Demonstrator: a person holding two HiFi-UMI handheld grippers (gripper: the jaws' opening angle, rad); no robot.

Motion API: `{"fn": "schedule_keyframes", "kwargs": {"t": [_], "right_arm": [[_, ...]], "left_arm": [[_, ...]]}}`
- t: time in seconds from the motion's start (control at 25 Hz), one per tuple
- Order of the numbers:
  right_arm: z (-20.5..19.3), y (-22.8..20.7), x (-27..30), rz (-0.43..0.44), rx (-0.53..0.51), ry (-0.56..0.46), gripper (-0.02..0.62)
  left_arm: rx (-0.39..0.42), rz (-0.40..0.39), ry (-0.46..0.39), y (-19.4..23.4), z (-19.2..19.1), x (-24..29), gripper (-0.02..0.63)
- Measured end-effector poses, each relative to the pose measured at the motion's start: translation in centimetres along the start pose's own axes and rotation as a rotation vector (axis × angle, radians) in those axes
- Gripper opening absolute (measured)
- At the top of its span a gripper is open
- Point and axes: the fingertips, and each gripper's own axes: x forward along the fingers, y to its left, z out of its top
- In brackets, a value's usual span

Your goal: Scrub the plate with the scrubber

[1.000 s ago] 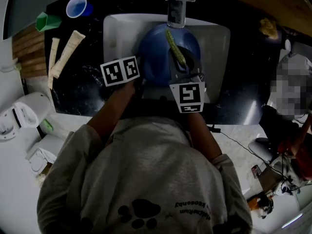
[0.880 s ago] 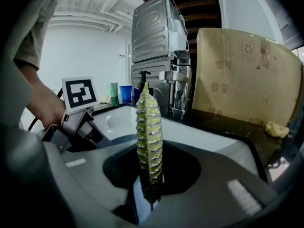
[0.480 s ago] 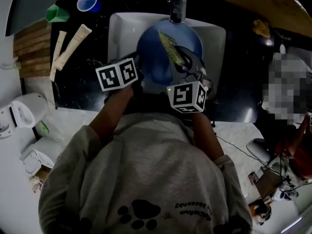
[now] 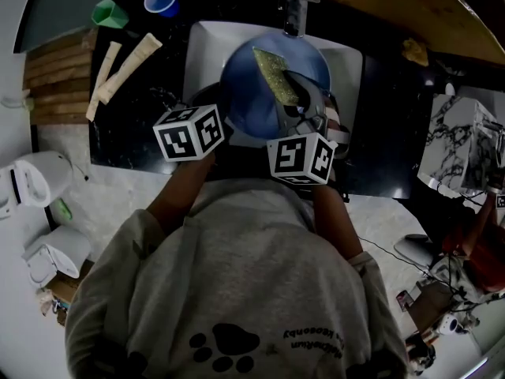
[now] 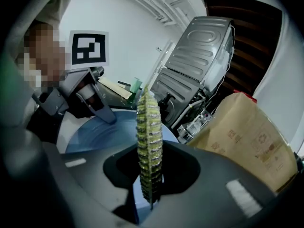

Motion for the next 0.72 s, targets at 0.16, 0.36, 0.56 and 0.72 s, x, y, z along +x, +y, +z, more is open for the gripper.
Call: {"fn": "schedule_keyframes", "kwargs": {"t": [0.16,0.36,0.56,0.72], "right_arm": [[1.5,-0.1,-0.8,-0.042,-0.076,0.005,0.066],[3.2,0.2,-1.1,-0.107,-0.182,0.035,0.066],[3.0,1.6,-0.2,-0.116,-0.278,0.092,0.066],[3.8,1.6,-0.2,-0.137,-0.317,0.105,0.066]], "left_arm": [[0.020,-0.012,-0.045,-0.4,0.6,-1.4,0.020],[0.059,-0.007,-0.075,-0.2,0.7,-3.0,0.023],[0.046,-0.034,-0.112,-0.3,0.7,-4.2,0.021],[0.059,-0.067,-0.134,-1.0,1.4,-5.2,0.023]]}}
